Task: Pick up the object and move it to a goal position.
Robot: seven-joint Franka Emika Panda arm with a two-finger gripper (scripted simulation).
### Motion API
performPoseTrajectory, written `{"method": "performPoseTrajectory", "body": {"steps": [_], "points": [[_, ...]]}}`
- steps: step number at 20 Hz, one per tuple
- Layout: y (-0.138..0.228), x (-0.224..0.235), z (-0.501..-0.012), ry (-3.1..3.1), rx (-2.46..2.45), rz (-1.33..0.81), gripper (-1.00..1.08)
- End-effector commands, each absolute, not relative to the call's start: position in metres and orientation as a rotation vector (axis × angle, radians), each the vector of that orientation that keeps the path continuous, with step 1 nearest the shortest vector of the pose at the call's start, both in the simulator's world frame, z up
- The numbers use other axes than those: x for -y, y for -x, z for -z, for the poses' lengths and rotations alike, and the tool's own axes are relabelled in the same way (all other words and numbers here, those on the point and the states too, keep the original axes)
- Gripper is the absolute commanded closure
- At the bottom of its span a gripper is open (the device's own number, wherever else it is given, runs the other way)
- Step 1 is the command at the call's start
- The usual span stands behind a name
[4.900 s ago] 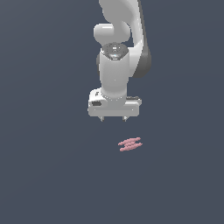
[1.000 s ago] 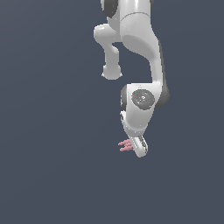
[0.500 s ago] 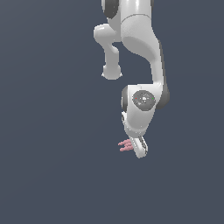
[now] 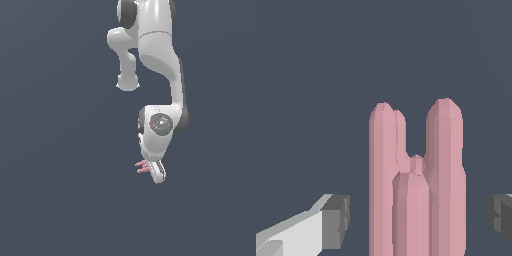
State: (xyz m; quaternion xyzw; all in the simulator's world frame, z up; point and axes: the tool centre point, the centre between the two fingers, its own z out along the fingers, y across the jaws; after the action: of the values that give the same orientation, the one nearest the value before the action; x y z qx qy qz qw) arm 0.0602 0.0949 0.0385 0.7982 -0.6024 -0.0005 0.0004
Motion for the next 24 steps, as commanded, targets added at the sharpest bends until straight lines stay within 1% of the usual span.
{"method": "performPoseTrajectory", "body": {"steps": [1, 5, 6, 18, 24], "points": [[-0.061, -0.095, -0.031, -2.507, 1.893, 0.0, -0.92], [-0.062, -0.095, -0.03, -2.507, 1.893, 0.0, -0.92], [-0.062, -0.095, -0.03, -2.507, 1.893, 0.0, 1.08], [-0.061, -0.095, -0.03, -2.507, 1.893, 0.0, 1.08], [-0.055, -0.095, -0.042, -2.507, 1.893, 0.0, 1.08]]}}
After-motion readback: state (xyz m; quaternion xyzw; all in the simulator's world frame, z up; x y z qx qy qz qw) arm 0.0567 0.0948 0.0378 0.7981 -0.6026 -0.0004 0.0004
